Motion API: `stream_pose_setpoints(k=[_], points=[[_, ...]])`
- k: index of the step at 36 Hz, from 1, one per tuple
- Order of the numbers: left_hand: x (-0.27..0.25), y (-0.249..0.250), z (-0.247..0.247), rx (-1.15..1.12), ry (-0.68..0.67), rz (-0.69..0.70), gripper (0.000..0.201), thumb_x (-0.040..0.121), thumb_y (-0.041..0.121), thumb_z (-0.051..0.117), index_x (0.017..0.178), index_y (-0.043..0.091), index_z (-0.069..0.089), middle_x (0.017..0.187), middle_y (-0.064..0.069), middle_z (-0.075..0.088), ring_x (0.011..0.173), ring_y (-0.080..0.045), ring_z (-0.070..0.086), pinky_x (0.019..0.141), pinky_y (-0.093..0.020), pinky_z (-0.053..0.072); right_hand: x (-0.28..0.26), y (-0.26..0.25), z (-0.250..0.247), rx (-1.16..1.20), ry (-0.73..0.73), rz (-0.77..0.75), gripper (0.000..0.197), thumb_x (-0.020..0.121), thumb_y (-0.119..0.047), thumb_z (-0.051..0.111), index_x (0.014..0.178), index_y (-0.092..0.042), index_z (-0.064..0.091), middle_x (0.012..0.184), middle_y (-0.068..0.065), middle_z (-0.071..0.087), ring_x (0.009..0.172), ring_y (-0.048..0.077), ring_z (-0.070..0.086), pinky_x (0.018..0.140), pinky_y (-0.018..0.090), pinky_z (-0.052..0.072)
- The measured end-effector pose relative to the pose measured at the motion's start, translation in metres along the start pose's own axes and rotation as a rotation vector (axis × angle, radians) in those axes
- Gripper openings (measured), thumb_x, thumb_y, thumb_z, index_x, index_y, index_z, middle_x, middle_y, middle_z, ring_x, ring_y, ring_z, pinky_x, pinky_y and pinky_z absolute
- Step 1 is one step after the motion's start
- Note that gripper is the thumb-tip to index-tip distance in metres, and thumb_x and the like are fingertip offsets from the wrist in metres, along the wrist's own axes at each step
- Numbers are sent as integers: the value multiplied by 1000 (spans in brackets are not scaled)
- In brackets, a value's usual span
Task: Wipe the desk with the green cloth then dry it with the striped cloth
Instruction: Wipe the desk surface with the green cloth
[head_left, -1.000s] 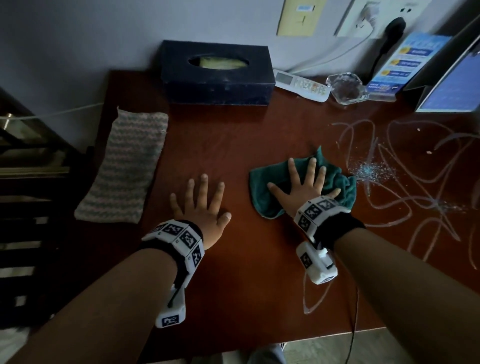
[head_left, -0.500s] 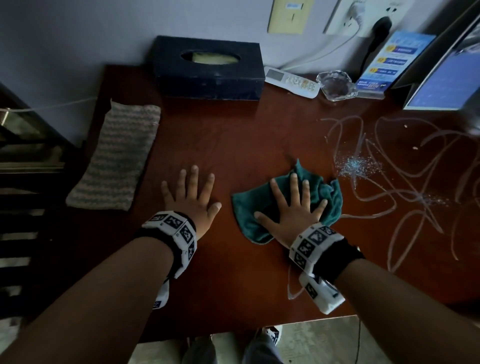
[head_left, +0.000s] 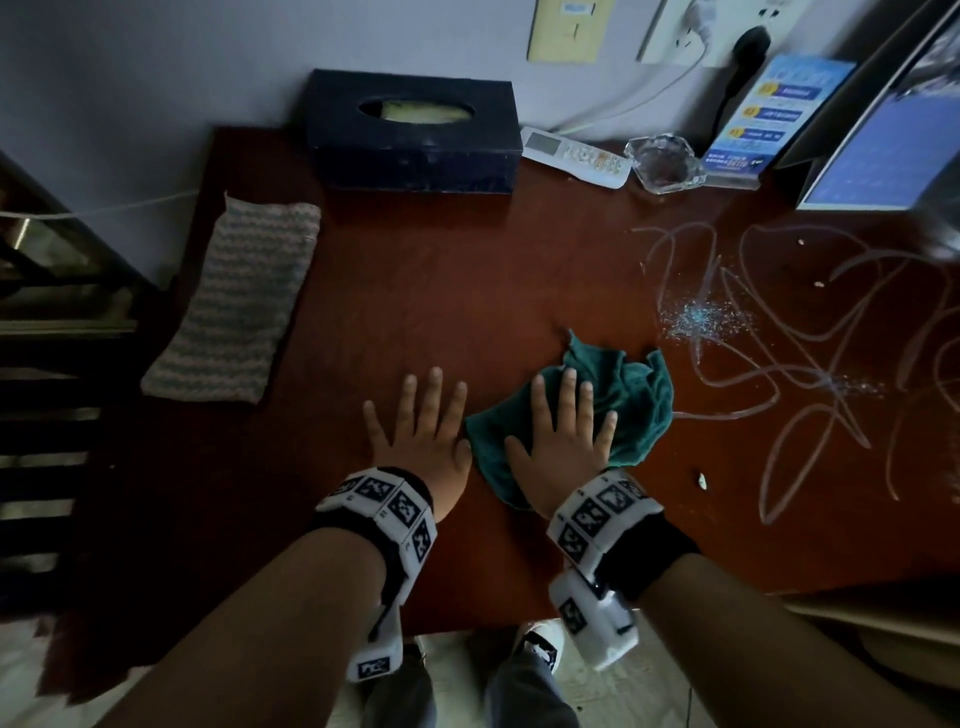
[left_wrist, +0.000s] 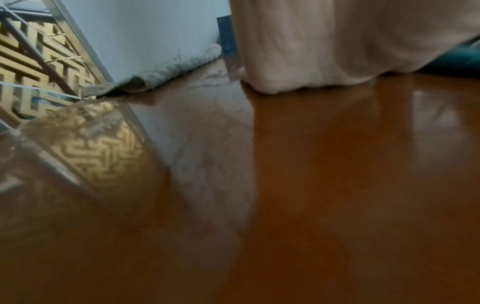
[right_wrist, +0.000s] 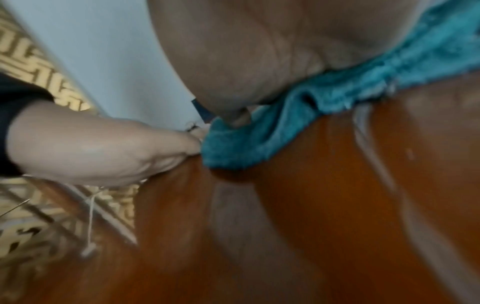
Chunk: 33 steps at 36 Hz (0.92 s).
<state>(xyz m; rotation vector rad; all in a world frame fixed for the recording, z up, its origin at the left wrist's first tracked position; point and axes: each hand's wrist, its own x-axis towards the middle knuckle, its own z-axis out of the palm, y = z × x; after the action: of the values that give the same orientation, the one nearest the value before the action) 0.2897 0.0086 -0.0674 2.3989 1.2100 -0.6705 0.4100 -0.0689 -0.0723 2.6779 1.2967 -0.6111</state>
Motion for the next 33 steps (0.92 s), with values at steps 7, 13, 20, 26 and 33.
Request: stream_pose_setpoints(k=[7,13,20,26,33], points=[[1,0,-1,-8,-30,-4,57,100,43,9,143,32,-27,149,3,-38,139,-23,-32,108,-60,-15,-17,20,17,0,107,-171,77,79,-68,-2,147,-32,-9,156,2,-17,143,24,-18,112,50,-15],[2,1,-3,-20,-53,-13,58,100,44,9,142,33,-28,148,4,-40,138,-22,-33,107,-60,-16,-28,39,24,-42,91,-302,73,86,-68,14,148,-32,2,158,3,-5,145,26,-7,114,52,-5],[3,1,-6,-26,-98,-16,58,100,45,9,142,33,-30,146,4,-42,137,-23,-35,107,-60,-16,-44,61,24,-102,90,-426,76,82,-64,33,148,-30,19,158,6,10,145,29,10,110,53,5],[3,1,-7,-19,-112,-20,59,100,46,8,141,33,-31,146,4,-42,137,-24,-34,107,-60,-15,-51,29,24,-34,142,-195,69,83,-51,32,144,-19,35,154,15,24,142,29,16,108,51,11],[3,1,-5,1,-89,-28,59,99,48,9,142,32,-29,148,4,-39,139,-23,-32,108,-60,-14,-49,8,43,24,210,-62,62,96,-52,14,145,-18,32,152,15,29,139,31,21,109,53,15]])
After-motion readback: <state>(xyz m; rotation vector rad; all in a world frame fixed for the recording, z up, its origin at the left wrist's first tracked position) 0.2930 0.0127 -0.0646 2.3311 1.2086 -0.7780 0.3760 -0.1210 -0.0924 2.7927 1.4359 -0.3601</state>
